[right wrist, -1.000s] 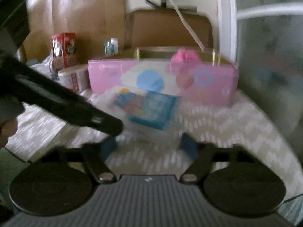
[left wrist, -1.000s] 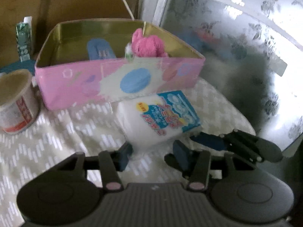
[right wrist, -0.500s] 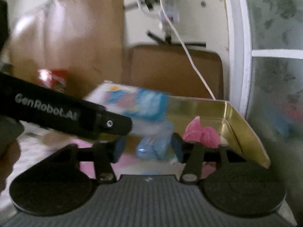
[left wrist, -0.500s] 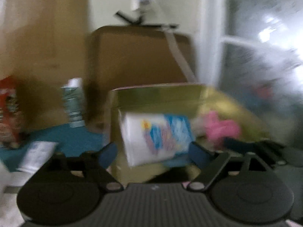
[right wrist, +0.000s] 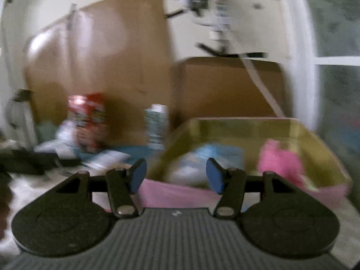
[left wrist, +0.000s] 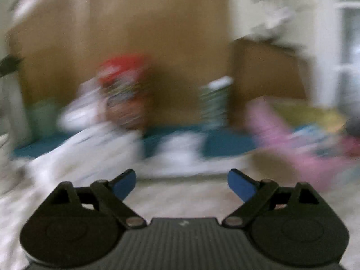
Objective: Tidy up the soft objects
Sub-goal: 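Reach the right gripper to the teal shelf and grasp the small white packet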
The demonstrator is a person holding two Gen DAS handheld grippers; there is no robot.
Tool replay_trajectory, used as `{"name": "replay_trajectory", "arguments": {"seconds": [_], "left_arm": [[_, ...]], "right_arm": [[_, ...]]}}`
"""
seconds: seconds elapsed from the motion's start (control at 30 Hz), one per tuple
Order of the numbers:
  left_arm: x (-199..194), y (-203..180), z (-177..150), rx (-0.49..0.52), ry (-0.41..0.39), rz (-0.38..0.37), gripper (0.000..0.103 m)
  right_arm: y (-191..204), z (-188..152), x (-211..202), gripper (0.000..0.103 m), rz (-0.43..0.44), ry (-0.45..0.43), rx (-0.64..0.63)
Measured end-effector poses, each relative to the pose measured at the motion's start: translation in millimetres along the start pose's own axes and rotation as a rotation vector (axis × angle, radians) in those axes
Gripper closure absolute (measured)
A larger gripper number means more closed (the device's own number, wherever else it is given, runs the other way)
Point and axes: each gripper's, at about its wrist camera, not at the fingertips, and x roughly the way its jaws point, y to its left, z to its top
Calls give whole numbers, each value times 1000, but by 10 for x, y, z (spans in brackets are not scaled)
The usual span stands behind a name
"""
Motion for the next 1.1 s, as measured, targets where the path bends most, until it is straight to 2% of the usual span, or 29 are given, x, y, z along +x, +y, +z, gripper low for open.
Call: {"name": "replay_trajectory", "arguments": {"seconds": [0.13,0.17,0.2,0.3,0.43,0.5,0.57,0.63,0.7,0.77,0.87,0.97,1.1], "left_arm": [[208,403,-252,-87,92,43,13],[255,443,-253,-117,128,31,18],[256,490,-246,-146,119,-2,17],[242,517,-246,-183,99,-6,15],[174,636,-289,-242,83,-16,15],[173,694,-309,-265,86,-23,15],[189,721,-298,-279,87,-31,15],[194,742,-297,-291,87,-38,14],[193,763,-300,-301,87,-44,13],[185,783,-302,-312,84,-50,11],[176,826,-310,-337,76,-49,10],[153,901,-321,-380,59,-39,7],[109,979,-338,-422,34,-14,7]], "right_arm": [[494,362,540,42,176,134,48],[624,435,751,42,191,180,66],[736,496,980,41,179,225,88],[948,587,1712,30,74,360,194],[1033,425,2570,29,-46,569,348],[1117,365,2803,25,-109,591,329],[1228,299,3019,14,-150,620,256],[1270,215,3139,12,-182,654,215],[1383,164,3157,11,-200,643,106],[1441,138,3135,23,-230,631,34],[1445,151,3066,30,-198,630,7],[1501,117,2937,30,-164,638,-50],[1643,17,2732,30,-77,658,-126]]}}
